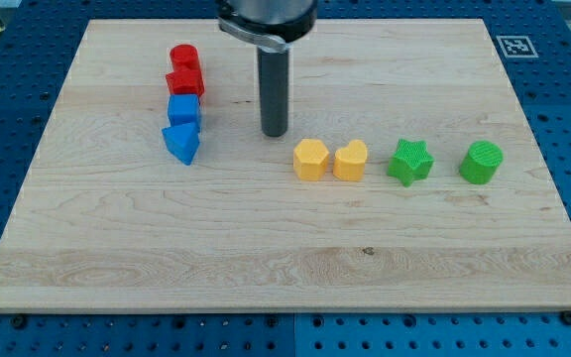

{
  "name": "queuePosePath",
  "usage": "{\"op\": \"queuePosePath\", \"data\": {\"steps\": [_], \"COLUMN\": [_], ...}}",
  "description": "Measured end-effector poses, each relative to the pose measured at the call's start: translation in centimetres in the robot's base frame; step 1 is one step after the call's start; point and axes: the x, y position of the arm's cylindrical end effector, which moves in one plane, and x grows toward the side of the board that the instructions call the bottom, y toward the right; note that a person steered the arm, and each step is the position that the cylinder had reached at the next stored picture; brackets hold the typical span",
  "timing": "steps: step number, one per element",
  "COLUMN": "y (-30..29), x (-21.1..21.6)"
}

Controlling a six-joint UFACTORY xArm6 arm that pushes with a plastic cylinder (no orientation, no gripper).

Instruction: Push the blue triangle towards center left

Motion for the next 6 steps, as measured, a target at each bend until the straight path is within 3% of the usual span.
{"op": "queuePosePath", "data": {"steps": [6], "y": [-12.5], "x": [-2.0]}}
